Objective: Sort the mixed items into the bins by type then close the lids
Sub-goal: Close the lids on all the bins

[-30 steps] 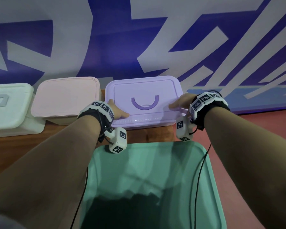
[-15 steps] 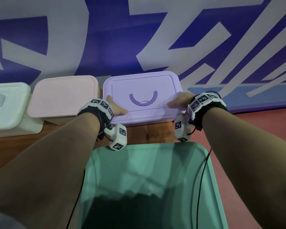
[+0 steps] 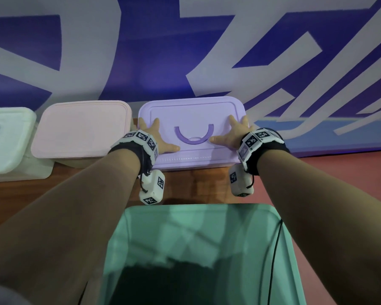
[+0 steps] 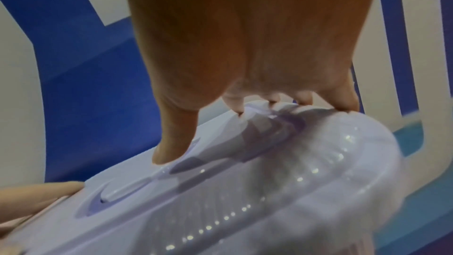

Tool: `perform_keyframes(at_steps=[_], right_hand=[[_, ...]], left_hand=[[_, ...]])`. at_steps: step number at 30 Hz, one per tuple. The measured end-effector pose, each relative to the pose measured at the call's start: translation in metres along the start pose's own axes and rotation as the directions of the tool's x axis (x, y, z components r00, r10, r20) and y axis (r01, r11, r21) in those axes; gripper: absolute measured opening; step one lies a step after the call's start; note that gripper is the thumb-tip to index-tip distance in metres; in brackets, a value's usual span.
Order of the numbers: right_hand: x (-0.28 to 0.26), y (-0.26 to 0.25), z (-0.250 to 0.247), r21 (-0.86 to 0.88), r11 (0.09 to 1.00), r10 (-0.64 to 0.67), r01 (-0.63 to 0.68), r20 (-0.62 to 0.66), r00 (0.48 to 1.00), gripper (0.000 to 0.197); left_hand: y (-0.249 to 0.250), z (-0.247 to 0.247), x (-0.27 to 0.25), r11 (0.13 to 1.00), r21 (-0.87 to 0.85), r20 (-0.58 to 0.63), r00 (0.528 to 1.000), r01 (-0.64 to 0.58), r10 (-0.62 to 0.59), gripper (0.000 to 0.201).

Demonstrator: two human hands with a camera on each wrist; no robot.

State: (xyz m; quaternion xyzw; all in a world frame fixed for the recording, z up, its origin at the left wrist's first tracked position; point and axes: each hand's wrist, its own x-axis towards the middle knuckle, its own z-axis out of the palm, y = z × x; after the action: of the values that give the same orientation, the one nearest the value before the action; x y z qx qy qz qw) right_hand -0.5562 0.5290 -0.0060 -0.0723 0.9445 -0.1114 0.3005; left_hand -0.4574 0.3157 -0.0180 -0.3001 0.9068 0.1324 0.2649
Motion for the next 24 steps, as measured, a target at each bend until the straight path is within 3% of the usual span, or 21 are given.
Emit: perform_keyframes(at_steps=[4, 7, 24], right_hand=[[0.006, 0.002, 0.004, -0.034, 0.999, 0.014, -0.013, 0.036, 0.999, 0.114], [0.010, 0.003, 0.009, -0.060, 0.998, 0.007, -0.005, 0.024, 1.000, 0.120], [0.016, 0.006, 0.021, -0.070, 0.997, 0.006, -0.007, -0.016, 1.000, 0.121]], left_hand=[[-0.005, 0.010, 0.006, 1.000, 0.010, 0.035, 0.999, -0.017, 0.017, 0.129], [-0.009, 0.019, 0.009, 0.998, -0.047, -0.015, 0.999, -0.029, 0.028, 0.131], [-0.004, 0.021, 0.000, 0.997, -0.075, -0.025, 0.999, -0.034, 0.032, 0.127]])
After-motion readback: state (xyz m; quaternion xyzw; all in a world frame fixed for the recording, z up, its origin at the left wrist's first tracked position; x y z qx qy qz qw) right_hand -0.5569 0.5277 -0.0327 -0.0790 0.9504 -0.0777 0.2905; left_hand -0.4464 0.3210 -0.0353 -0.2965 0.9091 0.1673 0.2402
